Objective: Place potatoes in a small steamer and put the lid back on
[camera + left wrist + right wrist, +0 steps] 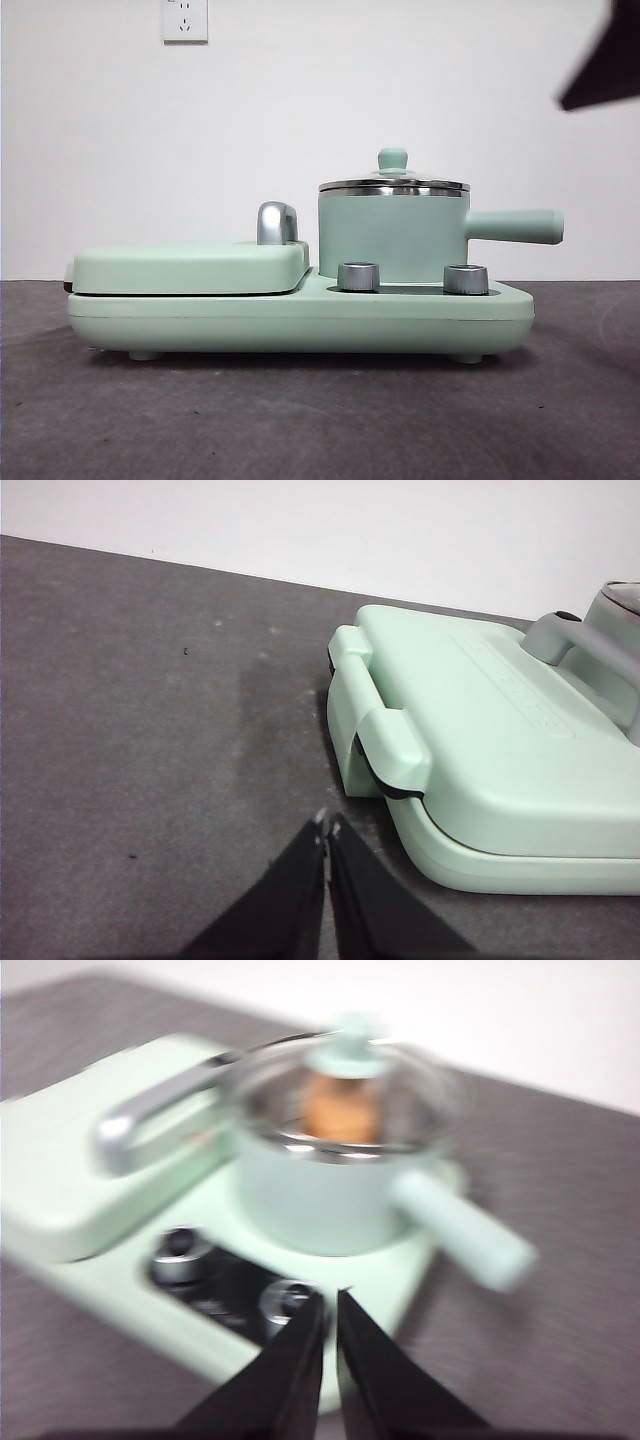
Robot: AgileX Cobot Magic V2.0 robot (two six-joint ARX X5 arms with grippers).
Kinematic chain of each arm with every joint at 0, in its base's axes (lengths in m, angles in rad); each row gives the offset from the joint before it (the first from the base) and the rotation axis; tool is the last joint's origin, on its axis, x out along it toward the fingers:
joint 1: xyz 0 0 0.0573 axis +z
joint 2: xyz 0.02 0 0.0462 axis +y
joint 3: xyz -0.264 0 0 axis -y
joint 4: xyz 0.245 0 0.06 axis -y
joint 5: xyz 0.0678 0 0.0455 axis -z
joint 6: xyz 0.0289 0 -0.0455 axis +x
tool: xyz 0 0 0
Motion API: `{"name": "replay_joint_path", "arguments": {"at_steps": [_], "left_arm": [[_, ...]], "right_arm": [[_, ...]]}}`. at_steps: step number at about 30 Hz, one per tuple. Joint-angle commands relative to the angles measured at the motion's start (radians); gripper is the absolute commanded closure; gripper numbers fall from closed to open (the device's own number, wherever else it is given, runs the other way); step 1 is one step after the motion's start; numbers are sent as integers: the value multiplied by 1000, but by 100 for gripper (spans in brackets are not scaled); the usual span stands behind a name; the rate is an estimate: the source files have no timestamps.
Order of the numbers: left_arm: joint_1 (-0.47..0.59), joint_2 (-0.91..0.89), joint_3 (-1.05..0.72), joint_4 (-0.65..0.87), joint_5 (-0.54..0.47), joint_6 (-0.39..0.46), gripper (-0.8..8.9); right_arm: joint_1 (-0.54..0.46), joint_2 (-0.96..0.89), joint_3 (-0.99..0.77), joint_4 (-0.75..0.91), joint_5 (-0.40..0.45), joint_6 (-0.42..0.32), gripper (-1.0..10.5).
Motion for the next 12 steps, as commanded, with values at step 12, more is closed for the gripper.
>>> {"name": "replay_joint_path", "arguments": {"at_steps": [12], "left_arm": [[2,-1,-20,10,2,-1,807]], "right_arm": [[-467,-507,-349,96,-47,-17,927]]}}
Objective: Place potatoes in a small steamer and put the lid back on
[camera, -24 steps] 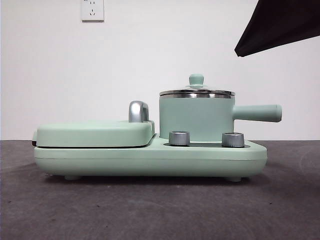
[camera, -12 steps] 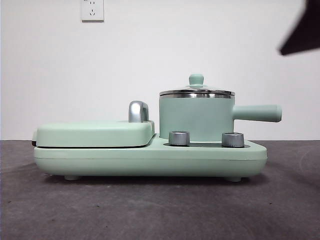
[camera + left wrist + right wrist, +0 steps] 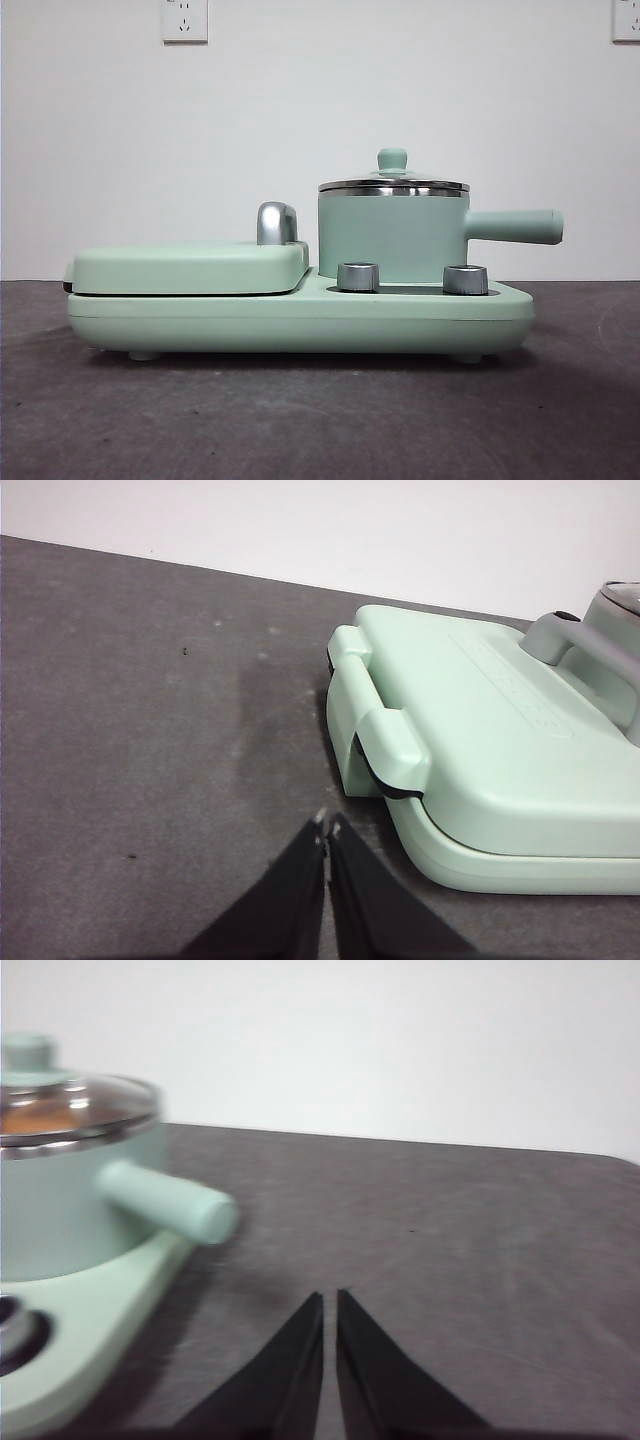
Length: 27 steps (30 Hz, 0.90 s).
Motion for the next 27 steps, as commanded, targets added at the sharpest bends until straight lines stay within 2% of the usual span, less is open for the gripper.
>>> {"name": "replay_joint_path", "arguments": {"at_steps": [1,6,10,27], "left_arm": [[2,-1,-20,10,2,-1,807],[2,-1,-20,10,2,-1,808],[2,-1,-20,10,2,-1,807],[2,-1,-20,11,2,-1,807]], "right_arm": [[-51,-44,-16,-4,-13,0,927],[-81,-40,-16,-8,-14,2,927],[-79,-40,-16,-4,-27,34,927],[-79,-40,-16,-3,-28,34,927]]}}
